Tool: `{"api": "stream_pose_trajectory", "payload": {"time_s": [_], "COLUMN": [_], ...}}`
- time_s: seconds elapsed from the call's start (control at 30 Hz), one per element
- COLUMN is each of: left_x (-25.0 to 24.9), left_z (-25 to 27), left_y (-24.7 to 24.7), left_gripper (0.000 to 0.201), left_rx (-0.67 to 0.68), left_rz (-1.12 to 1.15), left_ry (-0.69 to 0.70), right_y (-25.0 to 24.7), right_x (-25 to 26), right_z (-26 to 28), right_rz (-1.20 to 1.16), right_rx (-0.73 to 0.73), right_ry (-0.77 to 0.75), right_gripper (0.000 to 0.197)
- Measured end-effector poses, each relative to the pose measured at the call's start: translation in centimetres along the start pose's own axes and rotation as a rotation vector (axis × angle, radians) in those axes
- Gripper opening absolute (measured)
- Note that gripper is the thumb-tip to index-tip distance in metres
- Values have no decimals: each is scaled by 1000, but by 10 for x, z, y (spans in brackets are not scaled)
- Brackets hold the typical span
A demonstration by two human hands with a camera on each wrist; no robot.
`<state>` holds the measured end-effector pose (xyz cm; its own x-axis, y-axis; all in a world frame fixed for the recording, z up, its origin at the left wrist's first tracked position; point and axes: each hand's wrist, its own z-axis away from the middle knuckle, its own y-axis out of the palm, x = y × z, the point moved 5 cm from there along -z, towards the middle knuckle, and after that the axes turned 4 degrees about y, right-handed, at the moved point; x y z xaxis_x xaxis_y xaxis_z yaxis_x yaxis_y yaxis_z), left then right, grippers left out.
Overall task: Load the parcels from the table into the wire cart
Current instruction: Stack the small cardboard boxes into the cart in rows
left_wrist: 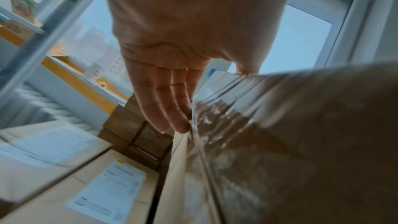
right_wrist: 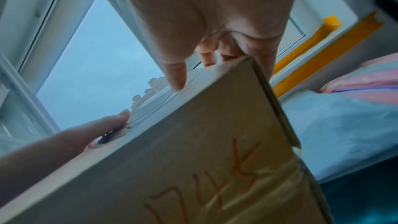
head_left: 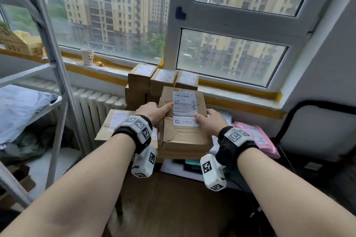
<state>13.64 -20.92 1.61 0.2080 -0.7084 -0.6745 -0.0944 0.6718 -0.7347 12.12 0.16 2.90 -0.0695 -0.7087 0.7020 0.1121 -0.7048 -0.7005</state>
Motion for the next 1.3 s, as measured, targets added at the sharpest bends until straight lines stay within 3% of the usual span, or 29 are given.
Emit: {"api": "stream_pose_trajectory", "payload": {"time_s": [0.27, 0.47, 0.63, 0.77, 0.97, 1.13, 1.3], "left_x": [-136, -233, -291, -323, -357, -378, -382], "left_z": [54, 118, 161, 180, 183, 164, 124], "left_y": [124, 238, 318, 370, 435, 490, 563], "left_gripper": [54, 51, 71, 75, 72, 73, 78], "left_rx": [155, 263, 338, 363, 401, 467, 591], "left_rz": [71, 69, 69, 61, -14, -2, -11], "left_ry": [160, 259, 274, 275, 291, 245, 104], "right_y": [-129, -225, -281, -309, -333, -348, -348], "right_x": [-137, -254, -337, -392, -457, -510, -574], "right_z": [53, 116, 157, 171, 162, 130, 71], "right_rz": [-17, -12, -31, -61, -104, -118, -145], "right_rx": [-157, -265, -324, -322, -320, -297, -206], "right_ry": [134, 244, 304, 353, 424, 510, 612], "right_gripper": [44, 43, 41, 39, 42, 58, 65]}}
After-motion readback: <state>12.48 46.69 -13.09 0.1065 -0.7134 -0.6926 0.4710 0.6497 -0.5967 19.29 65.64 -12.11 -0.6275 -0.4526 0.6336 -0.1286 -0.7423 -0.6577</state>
